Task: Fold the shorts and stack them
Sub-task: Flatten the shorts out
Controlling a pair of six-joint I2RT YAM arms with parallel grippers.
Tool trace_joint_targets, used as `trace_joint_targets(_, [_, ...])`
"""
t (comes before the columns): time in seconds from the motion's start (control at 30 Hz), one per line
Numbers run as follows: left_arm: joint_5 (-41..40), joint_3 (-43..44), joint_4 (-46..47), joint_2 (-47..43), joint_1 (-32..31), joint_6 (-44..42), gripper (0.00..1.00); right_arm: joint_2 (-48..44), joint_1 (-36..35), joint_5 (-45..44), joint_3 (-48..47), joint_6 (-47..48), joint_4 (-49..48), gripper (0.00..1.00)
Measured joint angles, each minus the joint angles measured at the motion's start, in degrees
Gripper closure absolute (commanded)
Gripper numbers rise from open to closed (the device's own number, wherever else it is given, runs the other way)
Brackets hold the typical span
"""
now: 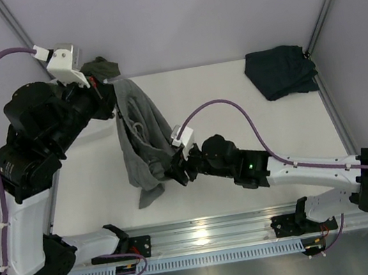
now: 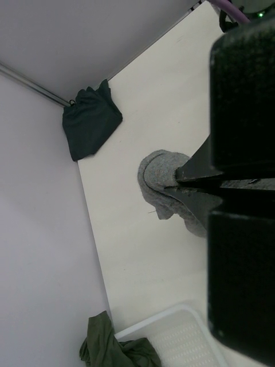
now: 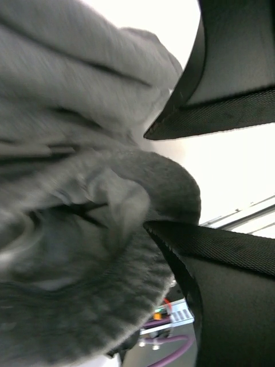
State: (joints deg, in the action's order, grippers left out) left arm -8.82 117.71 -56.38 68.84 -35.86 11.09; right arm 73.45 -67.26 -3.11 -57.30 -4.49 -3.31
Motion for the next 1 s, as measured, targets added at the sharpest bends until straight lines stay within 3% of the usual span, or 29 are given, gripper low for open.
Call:
trace_joint_targets(0.13, [0.0,0.4,-0.1,0.4,0.0,0.0,1.0,1.7,-1.2,-0.4,1.6,-0.2,-0.4,0.52])
trace_joint_targets(0.17, [0.0,0.5,-0.2,0.5,0.0,0.0,1.0,2.2,-1.4,-0.4,2.1,-0.3,-0.6,0.6])
trace_joint_targets(0.2, [0.0,0.5,-0.3,0.5,0.0,0.1,1.0,2.6,-1.6,-0.4,2.5,-0.4,-0.8,0.84])
trace_joint_targets(0.23, [0.0,0.5,-0.5,0.6,0.0,0.2,1.0,2.9,-1.7,-0.4,2.8,-0.3,-0.8,0.96])
trace_joint_targets(0.27, [-0.1,0.5,-0.6,0.6,0.0,0.3,1.0,3.1,-1.8,-0.5,2.9,-0.9,-0.8,1.0])
trace_joint_targets(0.4, [-2.2,1.0,-1.6,1.3,0.0,0.4,1.0,2.7,-2.4,-3.0,2.3,-1.5,1.7,1.0])
trace_joint_targets(0.57, [-8.7,7.1,-5.9,6.1,0.0,0.4,1.0,-2.1,-2.5,-8.9,-3.2,-2.0,16.3,1.0])
trace_joint_targets(0.77, [-8.4,21.5,-9.8,13.9,0.0,0.4,1.0,-7.0,-6.7,-12.1,-20.9,-3.3,36.2,1.0])
trace_joint_targets(1.0, [1.2,8.3,-2.9,-1.0,0.0,1.8,1.0,-9.0,-20.7,-9.4,-30.7,-3.9,46.7,1.0])
